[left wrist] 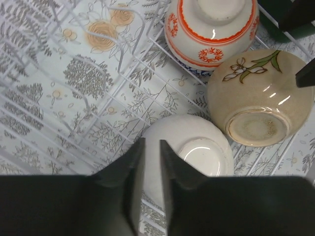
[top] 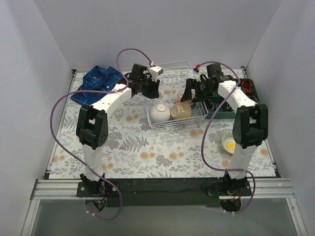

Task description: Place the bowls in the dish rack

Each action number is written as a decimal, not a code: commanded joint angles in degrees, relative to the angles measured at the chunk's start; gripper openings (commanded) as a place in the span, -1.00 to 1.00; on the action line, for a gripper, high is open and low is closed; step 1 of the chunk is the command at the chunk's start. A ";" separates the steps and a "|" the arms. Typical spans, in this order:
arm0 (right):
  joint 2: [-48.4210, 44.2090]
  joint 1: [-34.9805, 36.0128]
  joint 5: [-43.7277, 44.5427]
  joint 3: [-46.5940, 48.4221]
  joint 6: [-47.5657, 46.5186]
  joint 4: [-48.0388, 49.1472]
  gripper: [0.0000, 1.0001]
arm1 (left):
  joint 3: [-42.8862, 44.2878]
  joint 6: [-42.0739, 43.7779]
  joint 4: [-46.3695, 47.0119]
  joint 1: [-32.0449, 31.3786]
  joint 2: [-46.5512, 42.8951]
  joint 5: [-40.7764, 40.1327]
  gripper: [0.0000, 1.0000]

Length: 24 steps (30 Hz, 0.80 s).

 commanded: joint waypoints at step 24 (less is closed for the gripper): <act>6.52 2.16 18.36 10.24 -15.00 1.54 -0.97 | -5.85 4.30 -4.72 -1.86 -3.36 1.27 -1.00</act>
